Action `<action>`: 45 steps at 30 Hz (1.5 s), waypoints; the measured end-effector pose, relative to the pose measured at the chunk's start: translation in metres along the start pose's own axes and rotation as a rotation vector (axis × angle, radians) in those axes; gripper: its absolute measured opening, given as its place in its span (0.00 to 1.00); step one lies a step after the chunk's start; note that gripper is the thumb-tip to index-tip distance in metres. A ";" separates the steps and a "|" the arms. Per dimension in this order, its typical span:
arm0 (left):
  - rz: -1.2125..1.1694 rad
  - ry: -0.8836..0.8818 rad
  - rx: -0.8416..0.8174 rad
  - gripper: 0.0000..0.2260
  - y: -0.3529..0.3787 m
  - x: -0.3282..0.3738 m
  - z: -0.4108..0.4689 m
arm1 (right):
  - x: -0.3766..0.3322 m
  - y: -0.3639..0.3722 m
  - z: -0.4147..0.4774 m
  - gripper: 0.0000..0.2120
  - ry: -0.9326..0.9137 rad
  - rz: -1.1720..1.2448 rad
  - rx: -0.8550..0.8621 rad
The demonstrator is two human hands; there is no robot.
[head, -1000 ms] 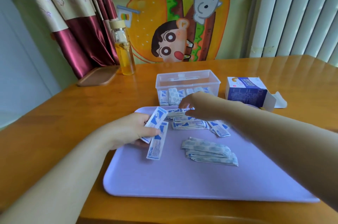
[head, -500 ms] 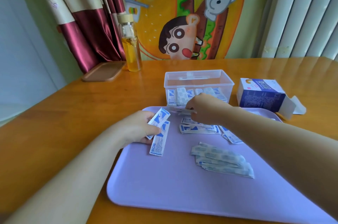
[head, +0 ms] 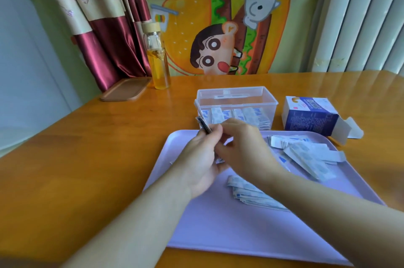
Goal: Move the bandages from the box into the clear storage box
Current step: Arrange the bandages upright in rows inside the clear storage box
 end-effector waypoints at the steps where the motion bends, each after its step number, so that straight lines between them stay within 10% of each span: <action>1: -0.040 -0.001 -0.003 0.12 -0.001 -0.001 0.000 | 0.000 0.001 -0.003 0.05 -0.001 -0.004 -0.045; 4: -0.071 0.010 0.002 0.10 -0.012 0.002 -0.006 | -0.004 -0.007 -0.010 0.06 -0.005 -0.009 -0.250; 20: 0.168 -0.050 -0.098 0.10 -0.015 -0.012 -0.012 | 0.046 -0.012 -0.004 0.15 0.624 0.588 -0.176; 30: 0.343 0.097 0.012 0.06 -0.021 -0.004 -0.006 | 0.041 -0.034 0.014 0.05 0.494 0.651 0.007; 45: 0.201 0.103 0.067 0.10 -0.021 -0.003 -0.004 | 0.044 -0.017 0.001 0.16 0.668 0.778 -0.019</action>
Point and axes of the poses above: each hand's wrist, its own z-axis towards the middle knuckle, its own y-axis out of the palm, x = y × z, the point moved 5 cm from there along z, towards the middle knuckle, and after that the axes turned 8 degrees about x, right-handed, at the moved point
